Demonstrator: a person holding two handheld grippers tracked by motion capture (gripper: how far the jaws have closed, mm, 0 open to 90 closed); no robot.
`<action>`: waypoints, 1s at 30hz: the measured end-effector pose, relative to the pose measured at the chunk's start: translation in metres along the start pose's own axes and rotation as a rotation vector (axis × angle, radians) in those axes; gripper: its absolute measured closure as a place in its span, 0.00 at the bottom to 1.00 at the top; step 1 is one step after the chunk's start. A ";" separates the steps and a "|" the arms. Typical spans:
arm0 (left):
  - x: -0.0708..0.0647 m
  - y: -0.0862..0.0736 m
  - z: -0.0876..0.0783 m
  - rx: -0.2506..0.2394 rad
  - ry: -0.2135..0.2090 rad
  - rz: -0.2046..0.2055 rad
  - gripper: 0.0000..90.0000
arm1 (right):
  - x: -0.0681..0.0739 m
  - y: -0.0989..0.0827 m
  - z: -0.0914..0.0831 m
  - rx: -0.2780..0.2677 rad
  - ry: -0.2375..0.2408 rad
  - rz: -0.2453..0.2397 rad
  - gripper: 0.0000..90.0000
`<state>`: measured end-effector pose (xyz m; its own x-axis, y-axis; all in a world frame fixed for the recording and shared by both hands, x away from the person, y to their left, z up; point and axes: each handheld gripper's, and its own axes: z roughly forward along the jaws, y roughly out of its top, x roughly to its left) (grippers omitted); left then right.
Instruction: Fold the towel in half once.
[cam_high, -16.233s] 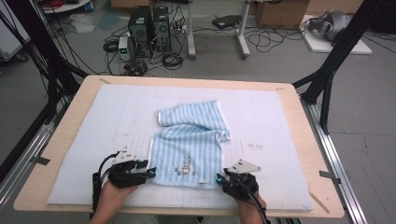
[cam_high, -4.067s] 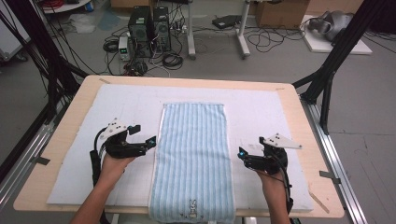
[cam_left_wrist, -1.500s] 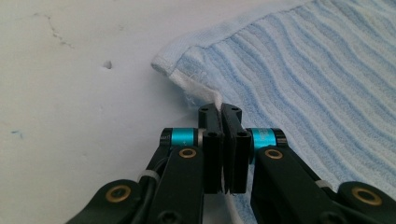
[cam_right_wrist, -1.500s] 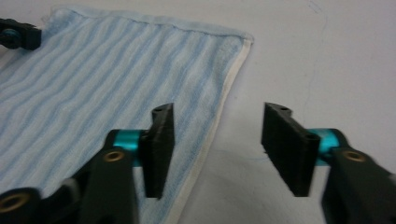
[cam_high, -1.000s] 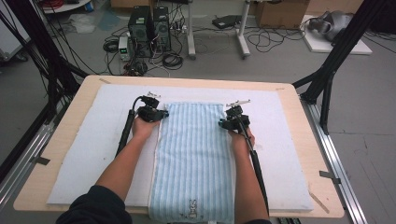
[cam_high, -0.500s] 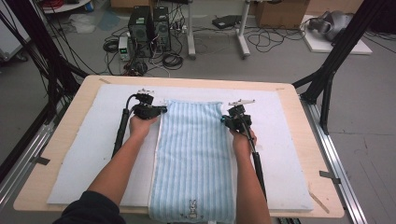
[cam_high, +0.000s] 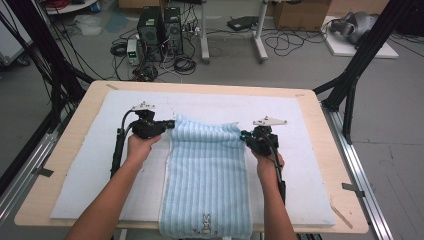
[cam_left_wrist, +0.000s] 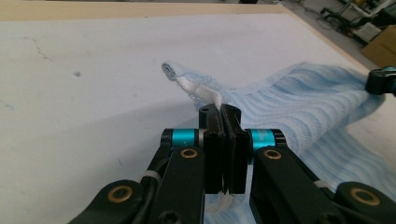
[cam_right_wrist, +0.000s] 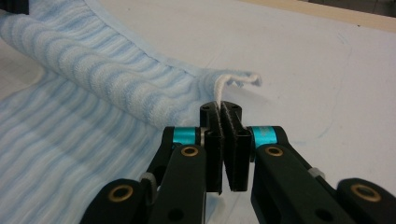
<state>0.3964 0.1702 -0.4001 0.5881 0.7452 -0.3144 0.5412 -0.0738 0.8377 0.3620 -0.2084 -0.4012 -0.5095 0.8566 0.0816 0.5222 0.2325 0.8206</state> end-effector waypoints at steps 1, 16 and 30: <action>-0.003 -0.003 -0.004 0.004 -0.010 0.011 0.98 | 0.002 -0.003 -0.005 -0.004 0.007 0.001 0.97; -0.044 -0.041 -0.049 0.005 -0.101 0.090 0.97 | 0.034 -0.044 -0.054 -0.063 0.057 -0.029 0.97; -0.049 -0.084 -0.062 0.076 -0.123 0.097 0.96 | 0.047 -0.082 -0.070 0.007 0.065 -0.044 0.97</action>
<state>0.2842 0.1809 -0.4271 0.7065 0.6458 -0.2896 0.5195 -0.1953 0.8319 0.2475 -0.2196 -0.4253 -0.5756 0.8136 0.0826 0.5030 0.2726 0.8202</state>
